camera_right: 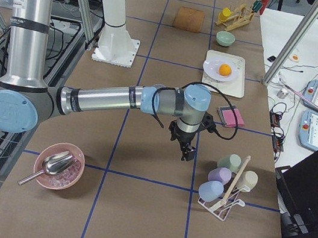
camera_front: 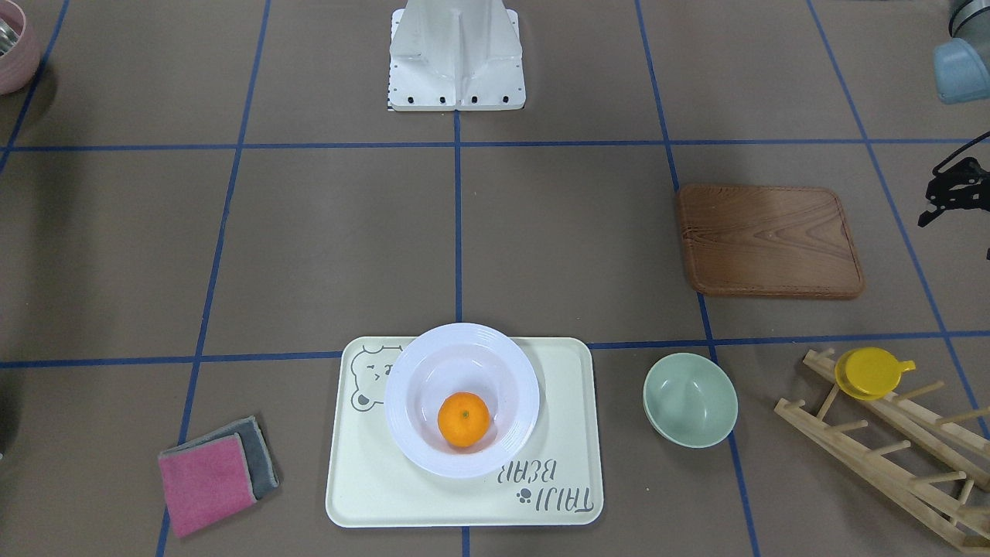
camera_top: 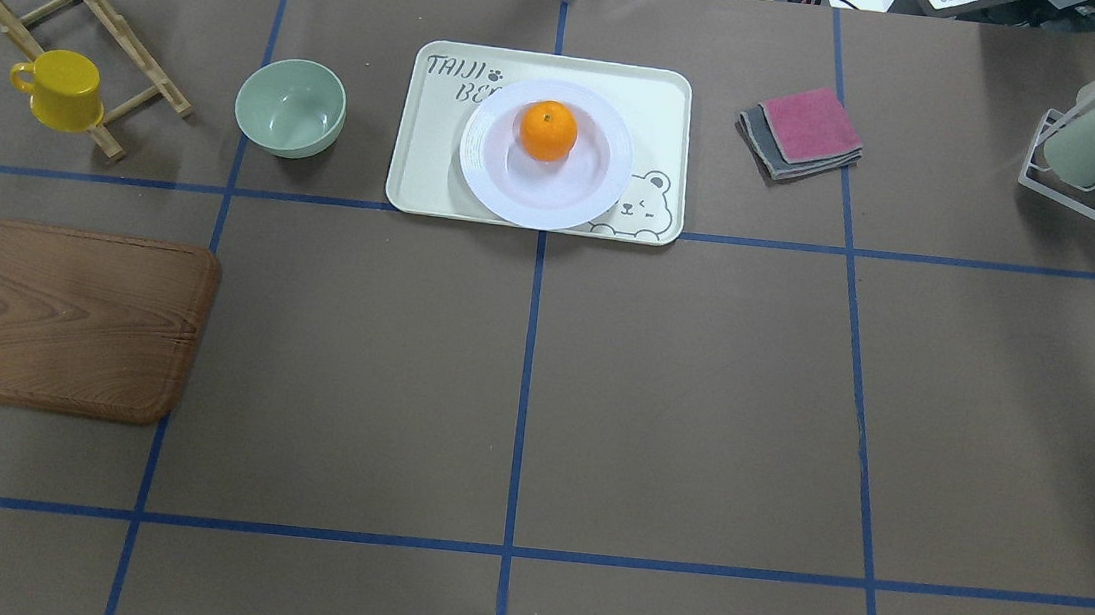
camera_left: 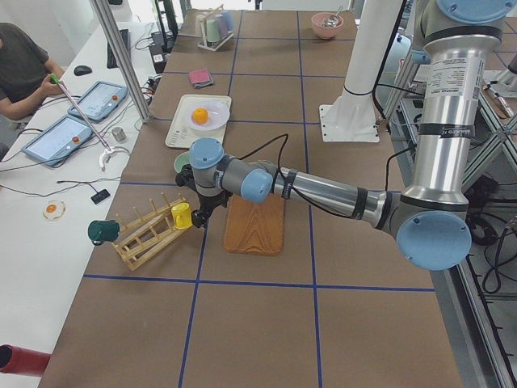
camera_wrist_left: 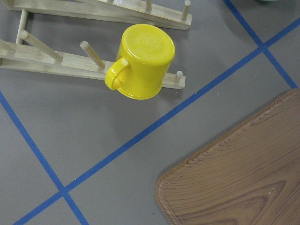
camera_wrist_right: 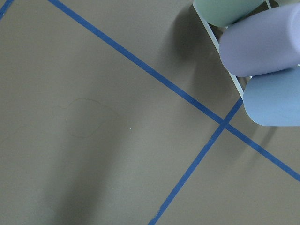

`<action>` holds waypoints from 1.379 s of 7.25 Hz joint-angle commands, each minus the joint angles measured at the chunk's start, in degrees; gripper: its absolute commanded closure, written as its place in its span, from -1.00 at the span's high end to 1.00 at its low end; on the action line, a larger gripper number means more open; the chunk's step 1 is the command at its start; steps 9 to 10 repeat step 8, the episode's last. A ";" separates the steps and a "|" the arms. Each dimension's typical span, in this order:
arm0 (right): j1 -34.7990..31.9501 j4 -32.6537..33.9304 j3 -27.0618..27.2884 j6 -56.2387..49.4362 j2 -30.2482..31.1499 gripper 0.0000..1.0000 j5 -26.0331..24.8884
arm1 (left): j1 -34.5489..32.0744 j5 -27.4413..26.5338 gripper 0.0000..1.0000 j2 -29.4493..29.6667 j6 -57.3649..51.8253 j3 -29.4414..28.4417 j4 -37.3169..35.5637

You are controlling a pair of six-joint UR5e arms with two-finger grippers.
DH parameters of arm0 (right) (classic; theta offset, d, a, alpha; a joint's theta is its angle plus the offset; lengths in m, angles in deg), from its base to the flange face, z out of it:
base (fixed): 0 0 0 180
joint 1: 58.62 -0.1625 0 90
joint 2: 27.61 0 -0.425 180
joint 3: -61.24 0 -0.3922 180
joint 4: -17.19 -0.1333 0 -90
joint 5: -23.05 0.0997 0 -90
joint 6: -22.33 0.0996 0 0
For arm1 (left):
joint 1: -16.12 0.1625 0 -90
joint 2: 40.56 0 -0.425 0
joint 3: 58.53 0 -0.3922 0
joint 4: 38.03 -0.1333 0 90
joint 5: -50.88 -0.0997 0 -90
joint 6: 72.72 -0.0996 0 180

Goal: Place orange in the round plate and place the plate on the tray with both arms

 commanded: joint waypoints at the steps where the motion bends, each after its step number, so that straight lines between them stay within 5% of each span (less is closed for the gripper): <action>1: 0.00 0.00 0.17 0.22 -0.02 1.00 -0.03 | -0.32 -5.44 0.98 -0.27 0.46 -0.31 -0.49; 3: 0.00 0.00 0.17 0.22 -0.10 1.00 -0.20 | -0.41 -6.20 0.98 -0.45 10.71 0.30 -0.58; 10: 0.00 0.00 0.61 0.22 -0.10 1.00 -0.55 | -0.32 -3.21 0.98 -1.51 10.66 0.31 -0.14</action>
